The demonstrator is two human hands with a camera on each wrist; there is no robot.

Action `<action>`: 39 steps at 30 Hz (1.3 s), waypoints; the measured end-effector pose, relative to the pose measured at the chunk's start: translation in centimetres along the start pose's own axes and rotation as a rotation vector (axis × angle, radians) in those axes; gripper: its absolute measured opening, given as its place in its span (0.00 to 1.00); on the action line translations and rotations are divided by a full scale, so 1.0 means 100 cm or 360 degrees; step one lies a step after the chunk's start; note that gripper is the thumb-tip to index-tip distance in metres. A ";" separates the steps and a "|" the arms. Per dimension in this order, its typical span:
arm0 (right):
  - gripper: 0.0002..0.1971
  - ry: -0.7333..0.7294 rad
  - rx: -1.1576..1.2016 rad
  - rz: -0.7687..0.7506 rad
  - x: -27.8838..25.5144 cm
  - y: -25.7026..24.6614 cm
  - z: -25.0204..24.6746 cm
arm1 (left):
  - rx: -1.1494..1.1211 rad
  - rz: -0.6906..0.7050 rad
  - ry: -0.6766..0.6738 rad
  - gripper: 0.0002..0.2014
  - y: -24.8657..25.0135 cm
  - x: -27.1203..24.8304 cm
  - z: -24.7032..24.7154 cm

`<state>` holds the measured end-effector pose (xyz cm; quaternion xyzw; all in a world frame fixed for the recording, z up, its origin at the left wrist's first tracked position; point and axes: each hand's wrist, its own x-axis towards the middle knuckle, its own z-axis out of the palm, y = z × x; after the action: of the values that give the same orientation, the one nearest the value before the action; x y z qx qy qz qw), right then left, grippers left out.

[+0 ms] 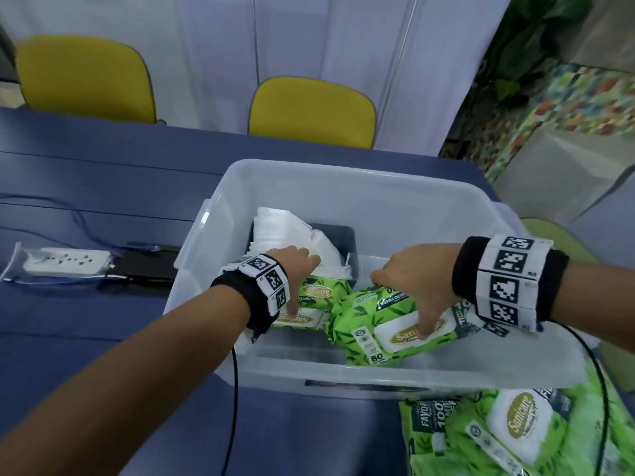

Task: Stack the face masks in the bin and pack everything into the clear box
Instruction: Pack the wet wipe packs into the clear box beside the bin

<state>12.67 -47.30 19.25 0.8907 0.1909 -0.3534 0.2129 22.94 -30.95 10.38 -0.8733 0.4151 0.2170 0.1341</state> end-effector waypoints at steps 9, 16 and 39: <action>0.43 0.0043 -0.0001 -0.0082 0.044 -0.002 0.004 | -0.0158 0.0040 0.0005 0.46 -0.012 0.009 0.005; 0.41 0.0141 0.0247 -0.0103 0.063 -0.008 -0.005 | -0.0887 0.0111 0.0119 0.19 -0.016 0.010 -0.006; 0.24 0.0005 0.0831 0.0325 0.028 0.053 0.051 | -0.0807 0.0309 -0.0153 0.32 -0.007 -0.005 -0.014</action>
<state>14.35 -53.88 15.22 0.9305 0.0028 -0.3660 0.0104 23.56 -30.79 11.91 -0.8237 0.4226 0.3671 -0.0905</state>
